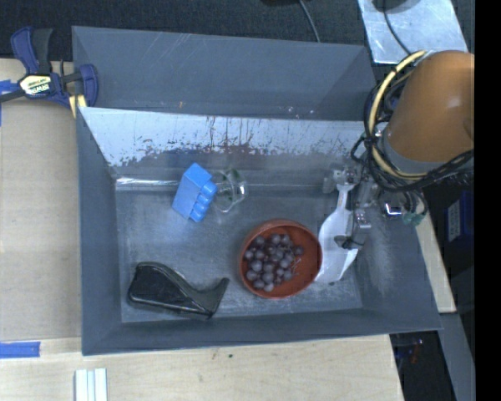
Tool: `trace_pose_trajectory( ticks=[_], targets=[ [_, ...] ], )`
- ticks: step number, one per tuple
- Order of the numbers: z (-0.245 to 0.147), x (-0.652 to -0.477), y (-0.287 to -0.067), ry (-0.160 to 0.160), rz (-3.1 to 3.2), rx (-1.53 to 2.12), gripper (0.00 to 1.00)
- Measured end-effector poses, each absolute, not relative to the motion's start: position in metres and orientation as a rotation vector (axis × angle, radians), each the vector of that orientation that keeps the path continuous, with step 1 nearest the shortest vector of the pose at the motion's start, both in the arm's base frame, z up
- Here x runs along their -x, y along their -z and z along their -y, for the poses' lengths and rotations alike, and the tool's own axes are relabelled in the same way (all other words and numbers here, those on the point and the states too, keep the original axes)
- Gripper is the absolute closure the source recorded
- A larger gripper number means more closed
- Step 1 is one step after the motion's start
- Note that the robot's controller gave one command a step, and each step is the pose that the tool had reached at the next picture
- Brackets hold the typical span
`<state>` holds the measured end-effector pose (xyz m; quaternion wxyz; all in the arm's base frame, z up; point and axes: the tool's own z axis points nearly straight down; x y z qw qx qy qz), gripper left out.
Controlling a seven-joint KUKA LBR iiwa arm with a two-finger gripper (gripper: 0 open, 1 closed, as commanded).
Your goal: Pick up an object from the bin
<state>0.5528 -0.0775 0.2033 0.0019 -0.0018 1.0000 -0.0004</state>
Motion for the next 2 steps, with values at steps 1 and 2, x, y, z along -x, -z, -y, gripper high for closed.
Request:
trace_pose_trajectory(
  ticks=[1,2],
  targets=[
    [0.079,-0.566,-0.127,0.0,-3.138,-0.072,0.0],
    [0.059,-0.568,-0.148,0.004,-3.121,-0.033,1.0]
  ],
)
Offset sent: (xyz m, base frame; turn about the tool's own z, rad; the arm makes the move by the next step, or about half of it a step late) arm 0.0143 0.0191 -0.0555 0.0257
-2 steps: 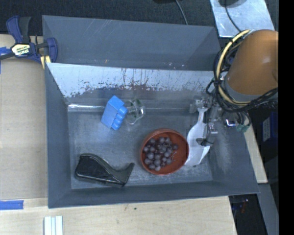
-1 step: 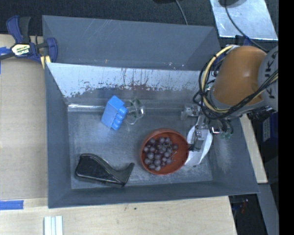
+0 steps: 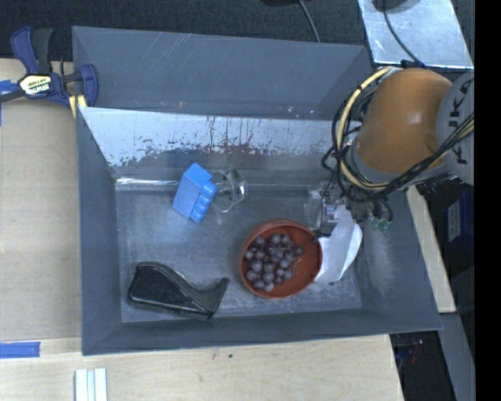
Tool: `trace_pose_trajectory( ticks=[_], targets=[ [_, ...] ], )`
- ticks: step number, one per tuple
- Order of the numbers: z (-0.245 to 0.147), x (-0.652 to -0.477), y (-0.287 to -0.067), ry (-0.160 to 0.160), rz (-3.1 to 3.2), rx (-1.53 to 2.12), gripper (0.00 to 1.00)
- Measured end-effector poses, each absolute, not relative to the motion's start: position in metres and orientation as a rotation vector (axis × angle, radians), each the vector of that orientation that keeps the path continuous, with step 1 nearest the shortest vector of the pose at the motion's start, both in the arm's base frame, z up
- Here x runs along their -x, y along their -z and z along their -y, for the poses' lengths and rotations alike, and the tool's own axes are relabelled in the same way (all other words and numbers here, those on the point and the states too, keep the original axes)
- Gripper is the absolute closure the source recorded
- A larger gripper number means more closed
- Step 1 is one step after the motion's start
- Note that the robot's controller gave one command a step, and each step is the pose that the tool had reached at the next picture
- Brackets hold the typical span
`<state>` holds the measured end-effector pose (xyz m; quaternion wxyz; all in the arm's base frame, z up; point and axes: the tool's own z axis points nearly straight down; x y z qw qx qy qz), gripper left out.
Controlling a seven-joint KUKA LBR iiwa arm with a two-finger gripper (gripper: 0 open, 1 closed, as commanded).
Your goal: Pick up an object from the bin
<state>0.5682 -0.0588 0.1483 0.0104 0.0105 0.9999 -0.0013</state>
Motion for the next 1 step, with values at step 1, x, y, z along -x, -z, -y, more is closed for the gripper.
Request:
trace_pose_trajectory(
  ticks=[1],
  targets=[
    [0.0588,-0.5682,-0.1483,0.004,-3.121,-0.032,1.0]
  ],
)
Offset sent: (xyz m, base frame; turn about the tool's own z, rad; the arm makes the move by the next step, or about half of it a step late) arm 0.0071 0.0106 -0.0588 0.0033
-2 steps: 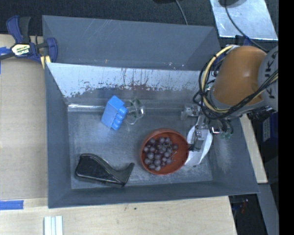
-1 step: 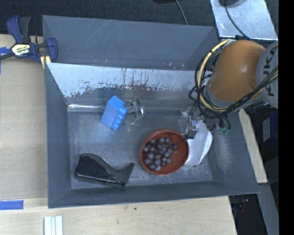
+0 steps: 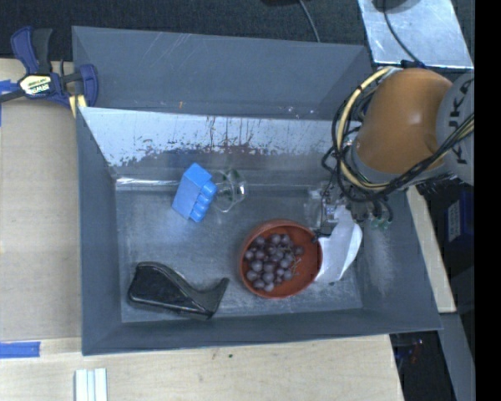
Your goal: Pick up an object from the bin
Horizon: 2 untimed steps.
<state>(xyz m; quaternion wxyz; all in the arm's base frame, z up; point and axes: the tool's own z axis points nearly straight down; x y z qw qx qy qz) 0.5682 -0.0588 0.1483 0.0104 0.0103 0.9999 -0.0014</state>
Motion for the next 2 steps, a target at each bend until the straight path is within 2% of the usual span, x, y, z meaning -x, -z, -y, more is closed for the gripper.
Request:
trace_pose_trajectory(
  ticks=[1,2],
  targets=[
    [0.048,-0.575,-0.088,0.004,-3.121,-0.037,1.0],
    [0.048,-0.57,-0.077,0.002,-3.102,-0.287,1.0]
  ],
)
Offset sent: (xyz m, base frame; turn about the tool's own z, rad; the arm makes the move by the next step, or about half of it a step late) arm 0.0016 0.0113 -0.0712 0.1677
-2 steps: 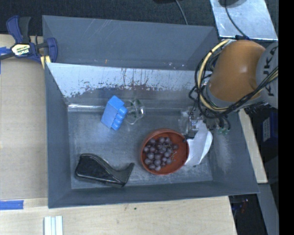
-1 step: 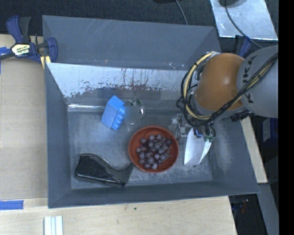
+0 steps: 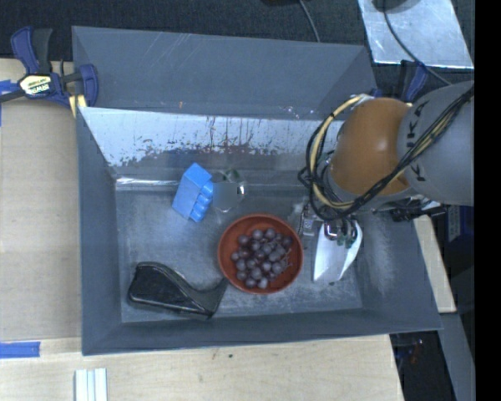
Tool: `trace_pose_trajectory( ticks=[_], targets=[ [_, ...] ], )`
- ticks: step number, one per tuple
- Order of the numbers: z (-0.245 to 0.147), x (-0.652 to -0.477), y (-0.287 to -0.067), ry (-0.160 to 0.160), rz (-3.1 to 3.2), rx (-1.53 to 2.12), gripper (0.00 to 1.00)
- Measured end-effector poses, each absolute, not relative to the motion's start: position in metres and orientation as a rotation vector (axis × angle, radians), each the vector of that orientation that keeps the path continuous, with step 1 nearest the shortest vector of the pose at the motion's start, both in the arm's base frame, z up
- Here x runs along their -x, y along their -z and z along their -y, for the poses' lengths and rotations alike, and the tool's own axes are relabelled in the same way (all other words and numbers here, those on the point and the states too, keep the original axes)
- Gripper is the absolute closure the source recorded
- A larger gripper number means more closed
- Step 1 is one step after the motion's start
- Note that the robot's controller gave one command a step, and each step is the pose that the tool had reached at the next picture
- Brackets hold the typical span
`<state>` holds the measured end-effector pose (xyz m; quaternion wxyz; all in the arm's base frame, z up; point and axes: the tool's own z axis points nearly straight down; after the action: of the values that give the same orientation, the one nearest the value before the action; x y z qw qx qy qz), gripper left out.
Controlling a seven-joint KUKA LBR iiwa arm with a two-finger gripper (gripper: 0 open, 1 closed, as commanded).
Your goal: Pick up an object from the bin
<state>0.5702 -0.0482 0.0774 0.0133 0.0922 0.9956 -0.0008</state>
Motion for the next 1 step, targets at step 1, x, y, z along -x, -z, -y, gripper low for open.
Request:
trace_pose_trajectory(
  ticks=[1],
  targets=[
    [0.0082,-0.5736,-0.072,0.004,-3.115,-0.06,1.0]
  ],
)
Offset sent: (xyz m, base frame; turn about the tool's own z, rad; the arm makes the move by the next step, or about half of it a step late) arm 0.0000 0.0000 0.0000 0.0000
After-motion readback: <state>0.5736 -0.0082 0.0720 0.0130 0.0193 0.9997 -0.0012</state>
